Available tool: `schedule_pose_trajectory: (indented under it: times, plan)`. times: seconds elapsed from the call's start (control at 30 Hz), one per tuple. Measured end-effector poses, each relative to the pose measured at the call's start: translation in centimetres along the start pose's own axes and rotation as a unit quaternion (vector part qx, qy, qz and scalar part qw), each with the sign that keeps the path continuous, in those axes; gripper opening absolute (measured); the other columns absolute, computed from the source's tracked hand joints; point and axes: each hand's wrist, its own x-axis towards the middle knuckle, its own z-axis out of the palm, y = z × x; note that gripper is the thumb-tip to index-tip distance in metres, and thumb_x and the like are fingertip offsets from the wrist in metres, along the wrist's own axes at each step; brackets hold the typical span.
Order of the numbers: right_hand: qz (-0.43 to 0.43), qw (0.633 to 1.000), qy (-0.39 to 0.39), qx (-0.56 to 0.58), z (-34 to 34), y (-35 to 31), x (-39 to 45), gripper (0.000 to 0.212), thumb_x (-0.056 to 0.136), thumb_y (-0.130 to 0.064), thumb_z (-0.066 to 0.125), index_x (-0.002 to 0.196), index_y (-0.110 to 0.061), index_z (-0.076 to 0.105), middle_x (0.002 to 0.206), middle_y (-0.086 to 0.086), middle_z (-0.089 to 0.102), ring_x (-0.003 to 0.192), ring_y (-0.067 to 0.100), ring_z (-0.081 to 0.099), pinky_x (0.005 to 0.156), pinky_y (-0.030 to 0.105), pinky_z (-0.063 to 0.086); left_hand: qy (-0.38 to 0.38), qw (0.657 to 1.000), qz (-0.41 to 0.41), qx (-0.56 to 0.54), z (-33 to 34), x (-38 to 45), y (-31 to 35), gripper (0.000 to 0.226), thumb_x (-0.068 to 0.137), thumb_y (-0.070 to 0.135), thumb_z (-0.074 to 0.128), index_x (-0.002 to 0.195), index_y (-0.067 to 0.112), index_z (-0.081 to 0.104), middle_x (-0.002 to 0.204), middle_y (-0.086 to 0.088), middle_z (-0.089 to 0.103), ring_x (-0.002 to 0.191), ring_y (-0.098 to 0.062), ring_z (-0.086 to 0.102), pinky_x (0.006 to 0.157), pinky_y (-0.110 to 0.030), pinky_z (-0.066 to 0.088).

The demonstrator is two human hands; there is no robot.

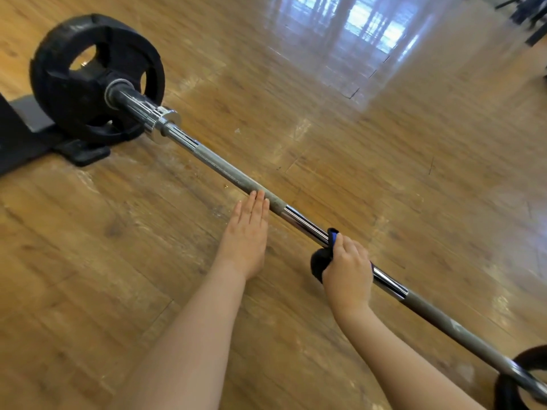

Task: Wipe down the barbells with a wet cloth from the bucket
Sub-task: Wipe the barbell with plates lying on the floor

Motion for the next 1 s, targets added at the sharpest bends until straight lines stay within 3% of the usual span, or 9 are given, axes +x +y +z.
schedule_pose_trajectory:
  times: [0.1,0.23,0.33,0.47,0.6,0.7,0.87,1.0]
  plan:
    - [-0.008,1.0,-0.026,-0.012,1.2,-4.3,2.4,0.044,0.049,0.009,0.075,0.092,0.011,0.067,0.079,0.019,0.067,0.074,0.035,0.065,0.07,0.039,0.055,0.004,1.0,-0.007,-0.008,0.1,0.3,0.3,0.079,0.097,0.031,0.035,0.142,-0.005,-0.019,0.154,-0.023,-0.018,0.144,-0.033,-0.016,0.117,-0.045,-0.006]
    - [-0.054,0.998,-0.033,-0.015,1.9,-8.0,4.9,0.034,0.069,0.001,0.069,0.102,0.009,0.065,0.085,0.019,0.067,0.081,0.034,0.064,0.076,0.039,0.052,0.014,1.0,-0.018,-0.02,0.2,0.7,0.6,0.079,0.096,0.032,0.035,0.144,-0.004,-0.016,0.155,-0.021,-0.017,0.144,-0.032,-0.016,0.115,-0.043,-0.008]
    - [-0.076,0.997,-0.035,0.005,1.7,-5.3,3.8,0.047,0.062,0.01,0.069,0.109,0.008,0.063,0.091,0.018,0.067,0.082,0.035,0.063,0.075,0.041,0.053,0.016,1.0,-0.014,-0.016,0.3,0.5,0.3,0.079,0.096,0.03,0.034,0.142,-0.004,-0.02,0.155,-0.021,-0.018,0.144,-0.032,-0.016,0.115,-0.043,-0.008]
    - [-0.014,0.999,-0.029,-0.001,0.1,1.6,-0.4,0.06,0.051,0.019,0.068,0.11,0.009,0.063,0.095,0.02,0.067,0.083,0.038,0.064,0.075,0.044,0.053,0.013,1.0,-0.009,-0.011,0.4,0.2,0.3,0.076,0.098,0.027,0.031,0.131,-0.005,-0.029,0.153,-0.023,-0.021,0.143,-0.033,-0.018,0.114,-0.044,-0.01]
    - [0.02,1.0,0.014,-0.01,-1.3,5.0,-3.0,0.035,0.075,-0.002,0.051,0.104,0.013,0.064,0.091,0.023,0.067,0.082,0.04,0.064,0.074,0.047,0.053,0.014,1.0,-0.009,-0.009,0.5,0.4,0.3,0.077,0.098,0.03,0.031,0.134,-0.006,-0.027,0.153,-0.023,-0.021,0.143,-0.034,-0.018,0.114,-0.044,-0.01]
    - [0.036,0.999,0.028,-0.001,-0.6,3.0,-1.9,0.044,0.073,-0.009,0.037,0.097,0.013,0.065,0.085,0.022,0.067,0.077,0.04,0.064,0.073,0.044,0.053,0.018,1.0,0.0,-0.001,0.6,0.4,0.3,0.081,0.098,0.035,0.032,0.132,-0.007,-0.028,0.152,-0.025,-0.021,0.143,-0.035,-0.018,0.115,-0.045,-0.009]
    - [-0.03,0.999,0.019,0.016,1.5,-4.4,2.8,0.039,0.053,0.01,0.072,0.092,0.007,0.068,0.079,0.016,0.067,0.073,0.034,0.065,0.069,0.037,0.054,0.036,0.999,-0.014,-0.015,0.8,0.4,0.7,0.082,0.097,0.033,0.035,0.135,-0.006,-0.026,0.153,-0.023,-0.019,0.143,-0.034,-0.017,0.114,-0.044,-0.011]
    - [-0.072,0.997,-0.008,0.021,2.1,-7.6,5.3,0.03,0.059,0.006,0.075,0.088,0.004,0.067,0.073,0.014,0.065,0.067,0.032,0.062,0.065,0.036,0.053,0.036,0.999,-0.015,-0.018,1.0,0.2,0.2,0.073,0.098,0.025,0.029,0.142,-0.002,-0.023,0.155,-0.018,-0.021,0.143,-0.03,-0.019,0.112,-0.043,-0.014]
